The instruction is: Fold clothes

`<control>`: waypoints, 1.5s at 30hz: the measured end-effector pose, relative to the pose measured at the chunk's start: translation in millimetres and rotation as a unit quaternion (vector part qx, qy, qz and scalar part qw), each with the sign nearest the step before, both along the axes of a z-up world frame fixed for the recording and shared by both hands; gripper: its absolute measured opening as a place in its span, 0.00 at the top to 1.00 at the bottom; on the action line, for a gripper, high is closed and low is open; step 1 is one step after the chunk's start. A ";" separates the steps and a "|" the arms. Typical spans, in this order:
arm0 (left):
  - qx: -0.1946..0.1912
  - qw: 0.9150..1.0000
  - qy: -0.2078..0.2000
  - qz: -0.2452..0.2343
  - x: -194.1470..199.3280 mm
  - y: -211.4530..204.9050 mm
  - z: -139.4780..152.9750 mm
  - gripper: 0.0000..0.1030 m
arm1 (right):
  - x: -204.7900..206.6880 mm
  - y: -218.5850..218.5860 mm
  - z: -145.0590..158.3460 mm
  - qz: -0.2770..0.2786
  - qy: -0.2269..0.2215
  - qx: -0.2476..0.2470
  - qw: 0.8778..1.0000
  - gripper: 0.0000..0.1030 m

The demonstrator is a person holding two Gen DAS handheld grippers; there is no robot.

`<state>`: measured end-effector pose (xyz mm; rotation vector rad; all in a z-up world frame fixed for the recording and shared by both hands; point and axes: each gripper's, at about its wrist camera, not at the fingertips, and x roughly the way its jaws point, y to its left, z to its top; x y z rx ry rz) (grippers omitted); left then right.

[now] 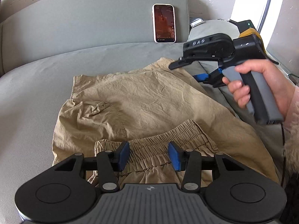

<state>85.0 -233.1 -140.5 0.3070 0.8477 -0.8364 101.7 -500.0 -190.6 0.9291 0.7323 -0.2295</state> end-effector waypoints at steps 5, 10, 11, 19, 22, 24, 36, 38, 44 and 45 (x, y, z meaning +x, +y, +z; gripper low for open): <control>-0.001 1.000 0.004 0.000 1.2 0.2 0.9 0.58 | 3.2 -25.1 -18.7 0.019 -0.022 0.105 0.994 0.43; -0.002 1.000 0.002 0.002 -0.7 -0.6 0.5 0.58 | 24.1 -13.6 -14.8 0.058 -0.014 0.046 0.997 0.41; -0.002 1.000 0.002 0.002 -0.9 -0.4 0.5 0.58 | 28.9 -9.2 -13.0 0.070 -0.010 0.026 0.997 0.39; -0.009 1.000 -0.001 0.001 -2.3 1.8 0.2 0.58 | 33.1 0.9 -6.9 0.083 0.002 -0.028 0.996 0.94; -0.020 1.000 0.002 0.002 -0.2 5.7 0.0 0.57 | 26.5 17.5 13.0 0.088 -0.016 -0.076 0.993 0.96; -0.033 0.999 0.003 0.009 0.1 11.5 2.6 0.58 | 20.5 30.9 34.1 0.093 -0.041 -0.110 0.989 0.96; -0.163 0.973 -0.007 0.166 -59.5 131.6 63.3 0.57 | -99.0 145.5 138.0 0.216 -0.162 -0.290 0.918 0.97; -0.180 0.964 0.006 0.194 -69.6 156.4 64.6 0.57 | -124.6 165.9 142.3 0.239 -0.165 -0.323 0.900 0.97; -0.231 0.941 0.007 0.247 -97.2 208.4 79.1 0.57 | -199.4 224.6 118.6 0.335 -0.129 -0.432 0.827 0.97; -0.238 0.938 0.003 0.251 -101.2 214.2 82.5 0.57 | -207.5 232.1 108.1 0.353 -0.114 -0.454 0.810 0.97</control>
